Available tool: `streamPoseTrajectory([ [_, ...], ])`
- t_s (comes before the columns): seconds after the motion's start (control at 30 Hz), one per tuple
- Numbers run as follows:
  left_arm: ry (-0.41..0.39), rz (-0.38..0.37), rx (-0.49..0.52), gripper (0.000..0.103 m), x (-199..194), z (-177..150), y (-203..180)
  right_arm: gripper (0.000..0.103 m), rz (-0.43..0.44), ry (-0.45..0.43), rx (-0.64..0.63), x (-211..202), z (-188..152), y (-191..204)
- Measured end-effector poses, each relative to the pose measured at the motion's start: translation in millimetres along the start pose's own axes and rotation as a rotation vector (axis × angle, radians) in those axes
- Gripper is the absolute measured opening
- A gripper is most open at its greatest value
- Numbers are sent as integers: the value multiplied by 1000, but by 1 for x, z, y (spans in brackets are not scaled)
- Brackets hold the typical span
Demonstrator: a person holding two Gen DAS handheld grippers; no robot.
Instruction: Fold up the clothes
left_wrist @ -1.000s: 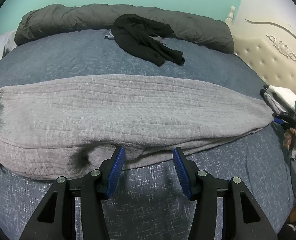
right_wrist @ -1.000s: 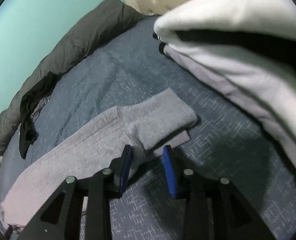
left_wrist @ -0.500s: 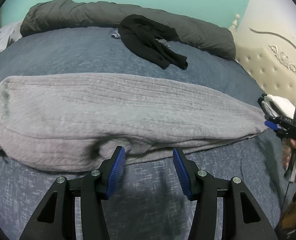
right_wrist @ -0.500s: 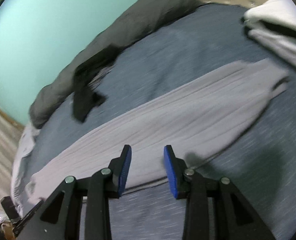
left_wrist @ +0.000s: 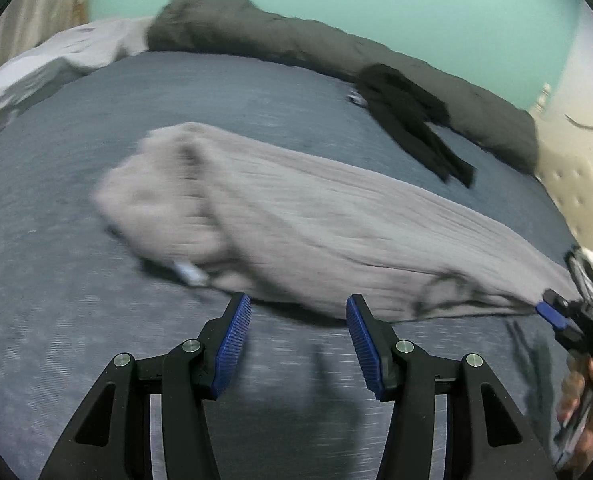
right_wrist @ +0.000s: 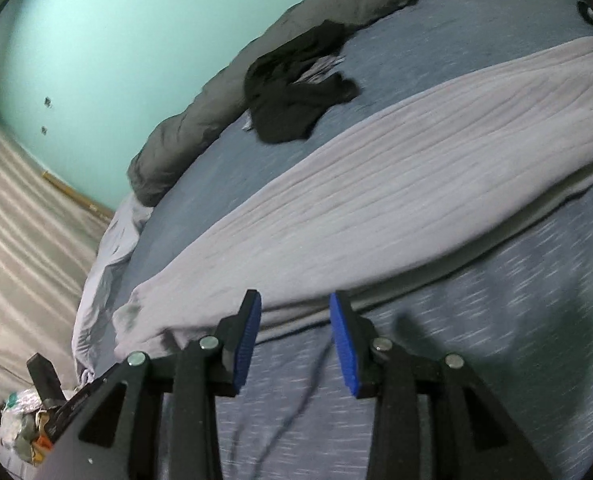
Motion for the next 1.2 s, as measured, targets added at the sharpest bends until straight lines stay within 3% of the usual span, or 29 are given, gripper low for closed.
streamPoseTrajectory([
  [0.23,-33,82,-49,54,-10,6,53,40,27,-1,-93,25,-30,45],
  [0.43,-61,109,-51,54,-11,20,83,41,54,57,-121,44,-49,54],
  [0.73,4,67,117,54,15,24,67,41,58,26,-102,41,-41,50],
  [0.87,12,44,146,54,19,27,59,42,59,26,-98,39,-40,49],
  [1.0,21,37,166,42,19,29,53,42,62,31,-87,40,-41,47],
  [1.2,17,56,196,41,18,36,59,42,68,34,-79,41,-42,47],
])
Point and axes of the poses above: each gripper's, at about its wrist camera, not at the fingertips, and x roughly the way its jaws point, y to its left, z to its top, the point moved 5 cm from there along x, roughly the way its jaws point, and after that the axes turned 5 degrees about -z, right-handed, at the moved point
